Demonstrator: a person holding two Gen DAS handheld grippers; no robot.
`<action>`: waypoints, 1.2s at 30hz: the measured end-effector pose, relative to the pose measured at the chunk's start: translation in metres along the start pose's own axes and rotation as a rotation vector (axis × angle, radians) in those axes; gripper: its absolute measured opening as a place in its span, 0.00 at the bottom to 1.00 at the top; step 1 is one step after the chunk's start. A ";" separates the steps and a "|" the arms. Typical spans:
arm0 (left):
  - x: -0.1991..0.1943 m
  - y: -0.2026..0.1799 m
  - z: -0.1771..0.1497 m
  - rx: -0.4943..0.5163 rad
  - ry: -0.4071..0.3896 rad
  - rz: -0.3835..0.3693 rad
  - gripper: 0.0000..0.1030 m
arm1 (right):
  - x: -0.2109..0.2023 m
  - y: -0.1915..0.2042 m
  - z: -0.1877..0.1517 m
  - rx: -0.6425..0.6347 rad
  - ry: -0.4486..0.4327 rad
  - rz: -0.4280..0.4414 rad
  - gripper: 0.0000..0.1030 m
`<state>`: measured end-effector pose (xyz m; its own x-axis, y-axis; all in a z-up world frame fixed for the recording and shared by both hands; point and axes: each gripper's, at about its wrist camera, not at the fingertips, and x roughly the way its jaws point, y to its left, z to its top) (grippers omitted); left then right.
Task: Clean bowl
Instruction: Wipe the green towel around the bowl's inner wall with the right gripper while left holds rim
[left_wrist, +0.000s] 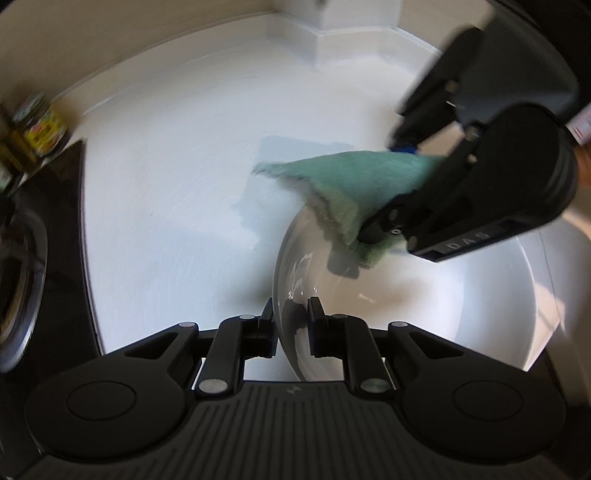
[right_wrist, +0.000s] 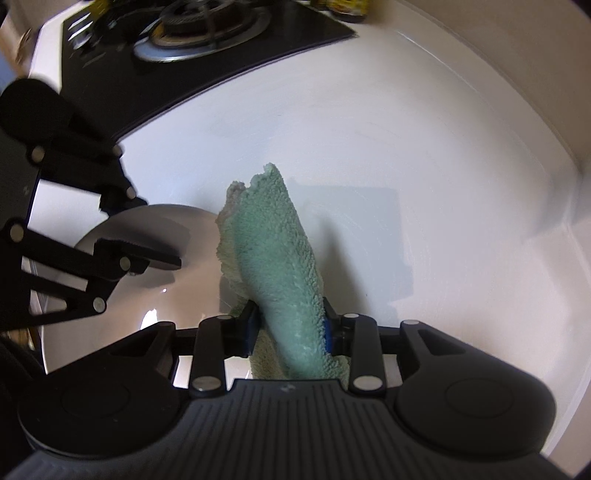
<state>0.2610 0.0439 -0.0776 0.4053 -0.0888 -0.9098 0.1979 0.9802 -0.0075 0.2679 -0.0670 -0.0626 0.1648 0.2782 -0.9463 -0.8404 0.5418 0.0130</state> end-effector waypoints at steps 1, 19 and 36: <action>-0.001 0.003 -0.005 -0.021 -0.002 -0.001 0.17 | 0.000 -0.001 -0.002 0.032 -0.002 -0.003 0.25; -0.004 -0.011 -0.016 0.292 0.032 -0.035 0.15 | 0.025 0.041 0.014 -0.472 0.143 0.005 0.25; -0.013 0.014 -0.044 -0.039 -0.015 -0.004 0.15 | 0.034 0.011 0.014 0.060 -0.007 0.016 0.22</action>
